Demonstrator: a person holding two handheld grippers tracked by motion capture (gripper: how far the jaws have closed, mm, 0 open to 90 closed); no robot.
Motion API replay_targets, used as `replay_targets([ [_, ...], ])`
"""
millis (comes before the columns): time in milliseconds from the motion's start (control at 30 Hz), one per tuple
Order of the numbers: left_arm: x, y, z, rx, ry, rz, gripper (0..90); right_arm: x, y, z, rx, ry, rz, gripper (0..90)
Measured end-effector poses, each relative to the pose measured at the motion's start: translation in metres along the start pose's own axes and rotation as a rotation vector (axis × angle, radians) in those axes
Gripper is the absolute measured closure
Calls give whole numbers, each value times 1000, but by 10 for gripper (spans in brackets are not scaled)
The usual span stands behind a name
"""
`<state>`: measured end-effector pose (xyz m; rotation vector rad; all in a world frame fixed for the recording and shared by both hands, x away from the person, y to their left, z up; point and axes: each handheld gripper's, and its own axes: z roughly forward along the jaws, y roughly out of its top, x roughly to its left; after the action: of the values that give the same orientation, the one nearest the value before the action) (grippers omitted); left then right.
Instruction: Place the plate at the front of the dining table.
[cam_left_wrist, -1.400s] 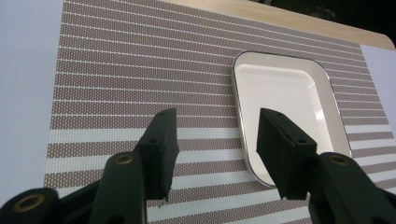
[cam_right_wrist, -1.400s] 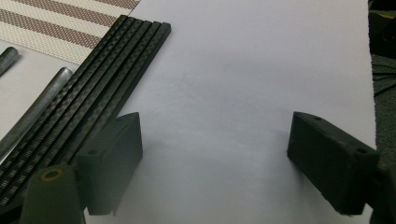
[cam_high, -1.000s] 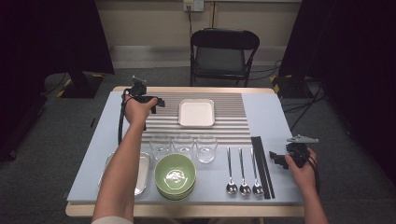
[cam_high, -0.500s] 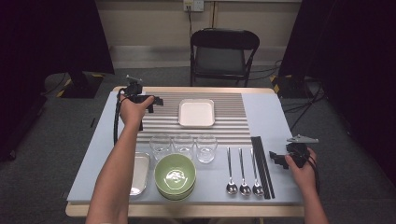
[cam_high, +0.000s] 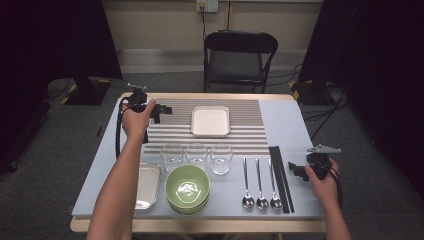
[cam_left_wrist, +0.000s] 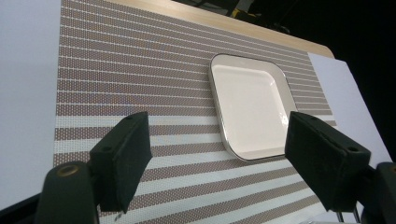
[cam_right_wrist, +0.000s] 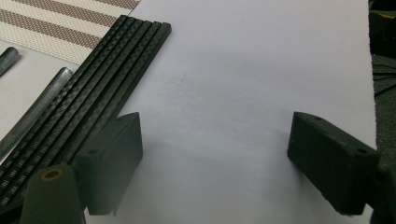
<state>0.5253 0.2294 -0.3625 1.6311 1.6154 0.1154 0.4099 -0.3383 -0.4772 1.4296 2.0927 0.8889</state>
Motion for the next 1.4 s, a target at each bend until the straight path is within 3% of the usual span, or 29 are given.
replay_targets([
  [300, 3, -2, -10, 11, 2, 45, 220, 0, 0, 0, -1, -3, -2, 169],
  [733, 9, -10, -22, -3, -21, 42, 218, 0, 0, 0, -1, -3, -3, 169],
  [867, 13, -14, -25, 18, -19, 54, 218, 0, 0, 0, -1, -3, -4, 169],
  [1400, 5, -18, -37, 17, -34, 96, 218, 0, 0, 0, -3, -6, -7, 169],
])
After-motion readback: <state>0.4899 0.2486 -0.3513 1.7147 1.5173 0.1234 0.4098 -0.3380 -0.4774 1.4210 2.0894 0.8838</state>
